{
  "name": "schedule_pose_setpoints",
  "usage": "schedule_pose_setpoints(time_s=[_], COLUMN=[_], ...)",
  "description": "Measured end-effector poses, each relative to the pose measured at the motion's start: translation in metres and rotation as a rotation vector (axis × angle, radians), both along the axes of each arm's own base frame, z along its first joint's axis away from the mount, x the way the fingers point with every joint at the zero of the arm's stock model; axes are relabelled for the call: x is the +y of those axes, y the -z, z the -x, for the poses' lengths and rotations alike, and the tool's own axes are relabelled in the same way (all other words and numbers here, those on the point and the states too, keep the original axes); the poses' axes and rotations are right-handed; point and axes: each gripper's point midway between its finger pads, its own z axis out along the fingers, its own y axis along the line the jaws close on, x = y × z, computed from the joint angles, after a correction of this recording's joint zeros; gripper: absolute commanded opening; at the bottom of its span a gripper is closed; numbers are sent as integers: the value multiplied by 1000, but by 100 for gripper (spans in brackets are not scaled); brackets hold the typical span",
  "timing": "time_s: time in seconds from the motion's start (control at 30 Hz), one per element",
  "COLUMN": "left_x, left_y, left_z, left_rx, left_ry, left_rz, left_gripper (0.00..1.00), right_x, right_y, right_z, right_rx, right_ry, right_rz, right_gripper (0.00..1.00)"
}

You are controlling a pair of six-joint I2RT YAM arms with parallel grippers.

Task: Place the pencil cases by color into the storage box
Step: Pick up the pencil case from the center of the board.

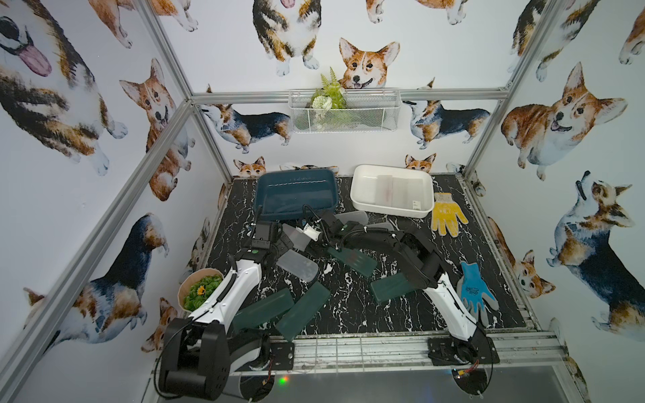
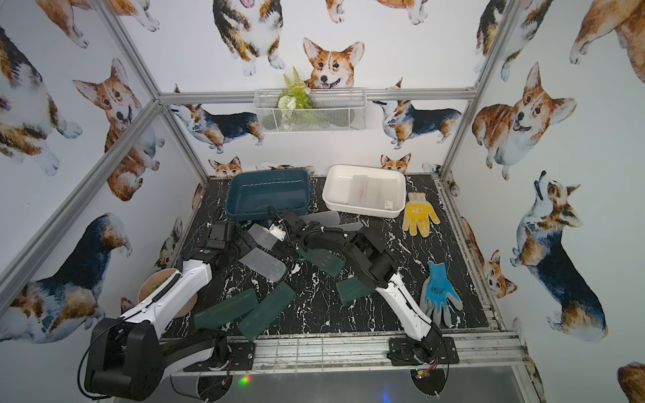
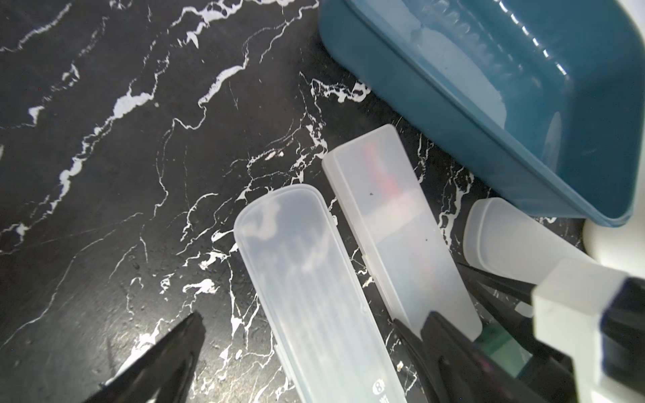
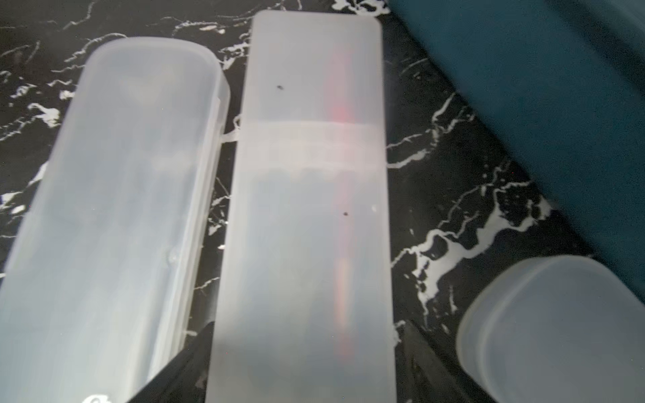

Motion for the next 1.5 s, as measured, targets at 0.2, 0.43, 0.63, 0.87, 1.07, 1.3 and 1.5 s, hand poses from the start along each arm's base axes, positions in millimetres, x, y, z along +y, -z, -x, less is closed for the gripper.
schedule_pose_setpoints(time_s=[0.2, 0.43, 0.63, 0.87, 1.07, 1.3, 1.5], left_x=[1, 3, 3, 5, 7, 8, 8], left_y=[-5, -12, -16, -21, -23, -26, -30], left_z=[1, 2, 4, 8, 11, 12, 13], left_rx=[-18, -41, -52, -69, -71, -77, -92], left_ry=[4, 6, 11, 5, 3, 0, -1], left_rz=[-5, -9, -12, -15, -19, -22, -19], left_gripper=[100, 100, 100, 100, 100, 100, 100], right_x=[-8, -5, 0, 2, 4, 2, -5], right_y=[0, -5, 1, 8, 9, 9, 3], right_z=[-10, -10, -9, -6, -7, -3, 19], right_rx=[7, 12, 29, 50, 50, 50, 71], right_ry=[17, 3, -23, -53, -66, -75, -89], right_rz=[-5, -3, 23, 61, 71, 71, 78], right_gripper=[82, 82, 82, 78, 56, 47, 46])
